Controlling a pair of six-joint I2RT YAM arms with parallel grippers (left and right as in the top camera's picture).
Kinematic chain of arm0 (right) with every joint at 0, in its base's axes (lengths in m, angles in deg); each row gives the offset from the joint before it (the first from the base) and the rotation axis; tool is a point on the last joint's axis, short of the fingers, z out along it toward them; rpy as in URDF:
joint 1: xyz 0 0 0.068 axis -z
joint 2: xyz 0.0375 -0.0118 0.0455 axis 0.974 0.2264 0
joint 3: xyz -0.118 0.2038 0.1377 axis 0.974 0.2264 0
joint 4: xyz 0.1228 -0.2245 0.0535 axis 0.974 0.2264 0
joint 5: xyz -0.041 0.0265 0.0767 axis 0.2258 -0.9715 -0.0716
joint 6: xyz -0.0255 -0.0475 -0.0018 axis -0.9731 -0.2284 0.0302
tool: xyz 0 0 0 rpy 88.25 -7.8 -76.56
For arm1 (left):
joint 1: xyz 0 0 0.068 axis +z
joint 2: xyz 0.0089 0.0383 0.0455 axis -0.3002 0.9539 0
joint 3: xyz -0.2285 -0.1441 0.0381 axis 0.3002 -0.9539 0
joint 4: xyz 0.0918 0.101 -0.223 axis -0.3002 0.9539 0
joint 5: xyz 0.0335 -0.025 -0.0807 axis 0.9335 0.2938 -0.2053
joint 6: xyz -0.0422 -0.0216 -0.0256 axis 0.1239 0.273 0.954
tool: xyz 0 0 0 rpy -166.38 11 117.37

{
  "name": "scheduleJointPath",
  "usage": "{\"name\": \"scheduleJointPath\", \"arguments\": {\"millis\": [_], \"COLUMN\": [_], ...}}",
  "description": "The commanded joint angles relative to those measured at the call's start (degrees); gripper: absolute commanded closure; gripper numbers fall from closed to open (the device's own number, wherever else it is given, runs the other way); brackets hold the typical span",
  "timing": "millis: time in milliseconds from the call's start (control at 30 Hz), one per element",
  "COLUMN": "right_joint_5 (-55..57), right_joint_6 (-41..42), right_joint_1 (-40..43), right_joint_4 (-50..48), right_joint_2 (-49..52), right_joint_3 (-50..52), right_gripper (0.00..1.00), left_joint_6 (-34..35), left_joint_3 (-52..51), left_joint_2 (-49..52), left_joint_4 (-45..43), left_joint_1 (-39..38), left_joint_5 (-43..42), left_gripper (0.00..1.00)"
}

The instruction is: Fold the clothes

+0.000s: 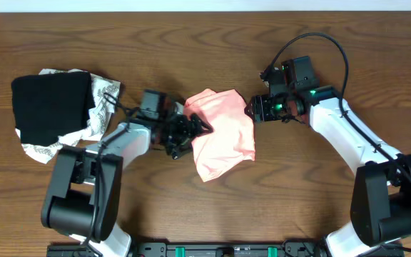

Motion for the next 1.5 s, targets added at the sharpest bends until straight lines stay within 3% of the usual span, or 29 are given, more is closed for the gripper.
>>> {"name": "scheduleJointPath", "arguments": {"millis": [0, 100, 400, 633, 800, 867, 933, 1000, 1100, 1267, 1333, 1467], "right_joint_5": [0.3, 0.3, 0.6, 1.8, 2.4, 4.0, 6.0, 6.5, 5.8, 5.3, 4.3, 1.1], "right_joint_6": [0.7, 0.7, 1.7, 1.7, 1.7, 1.7, 2.7, 3.1, 3.2, 3.2, 3.0, 1.0], "right_joint_1": [-1.6, -2.3, -3.2, -3.2, -3.2, -3.2, -3.2, -3.2, -3.3, -3.7, -3.7, -3.7], "right_joint_4": [-0.4, -0.5, -0.5, -0.5, 0.4, 1.4, 2.5, 3.0, 2.8, 2.6, 2.4, 0.1], "right_joint_2": [0.5, 0.5, 0.5, 0.5, 0.5, 0.5, 0.5, 0.8, 2.2, 7.0, 9.2, 11.3], "right_joint_3": [-0.1, -0.1, -0.1, -0.1, -0.1, -0.1, -0.1, 0.0, 0.0, 0.0, 0.0, 0.0], "right_gripper": [0.43, 0.48, 0.51, 0.54, 0.55, 0.56, 0.57, 0.61, 0.80, 0.99, 0.99, 0.99], "left_joint_6": [2.9, 3.5, 3.3, -4.0, -6.1, -6.1, -6.0, -6.0, -6.0, -4.3, -4.4, -4.6], "left_joint_3": [-1.9, -1.9, -2.0, -2.0, -2.0, -2.0, -2.0, -2.0, -2.0, -1.9, -1.9, -1.9], "left_joint_2": [0.9, 0.9, 0.9, 0.9, 0.9, 0.9, 0.9, 0.9, 0.9, 0.9, 0.7, -0.2], "left_joint_4": [0.0, -2.0, -7.9, -8.9, -9.9, -11.4, -11.7, -11.4, -10.3, -9.2, -9.0, -8.1], "left_joint_1": [-2.4, -3.4, -3.9, -3.9, -3.9, -3.9, -3.8, -3.8, -3.8, -3.8, -3.8, -3.8], "left_joint_5": [5.3, 6.2, 8.5, 8.7, 8.7, 8.7, 8.7, 8.8, 8.8, 8.0, 6.1, 3.7], "left_gripper": [0.12, 0.16, 0.43, 0.67, 0.68, 0.63, 0.42, 0.32, 0.25, 0.20, 0.10, 0.05]}}
